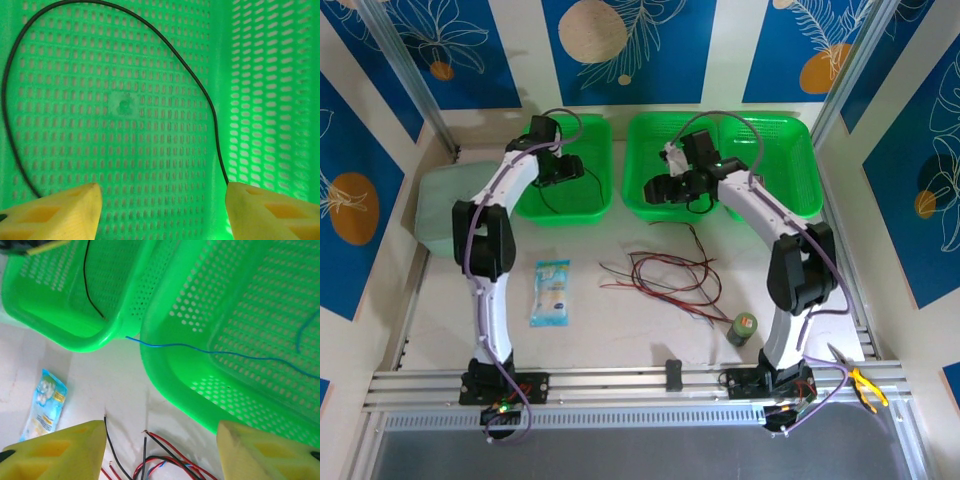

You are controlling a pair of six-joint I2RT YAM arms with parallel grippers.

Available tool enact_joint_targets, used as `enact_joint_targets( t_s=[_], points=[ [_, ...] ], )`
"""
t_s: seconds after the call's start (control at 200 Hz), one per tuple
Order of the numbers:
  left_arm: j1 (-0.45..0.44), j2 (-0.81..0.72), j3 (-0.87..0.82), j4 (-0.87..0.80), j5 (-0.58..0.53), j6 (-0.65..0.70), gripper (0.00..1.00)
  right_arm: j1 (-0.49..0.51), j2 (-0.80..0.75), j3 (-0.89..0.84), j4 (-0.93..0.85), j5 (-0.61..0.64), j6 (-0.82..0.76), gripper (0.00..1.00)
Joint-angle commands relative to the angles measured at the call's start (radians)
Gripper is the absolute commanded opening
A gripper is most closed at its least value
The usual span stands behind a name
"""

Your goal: Untangle the cables

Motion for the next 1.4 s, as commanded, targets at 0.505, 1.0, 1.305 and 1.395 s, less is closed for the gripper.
enact_joint_targets(
  t_s=[0.505, 1.0, 1.305, 1.395],
  points=[
    [-0.003, -0.457, -0.400, 0.150, 0.022, -0.032, 0.68, 0.141, 0.383, 0.499, -0.237, 0.245, -0.129, 0.70],
    [0.002, -0.436, -0.385, 0.151, 0.046, -0.037, 0.68, 0.102, 0.375, 0.473, -0.268, 0.286, -0.131, 0.70],
    [0.002, -0.439, -0.383, 0.144, 0.049, -0.037, 0.68, 0.060, 0.399, 0.462, -0.255, 0.281, -0.114, 0.70],
    [0.002, -0.440, -0.383, 0.142, 0.051, -0.036, 0.68, 0.043, 0.424, 0.474, -0.262, 0.268, -0.110, 0.70]
  ],
)
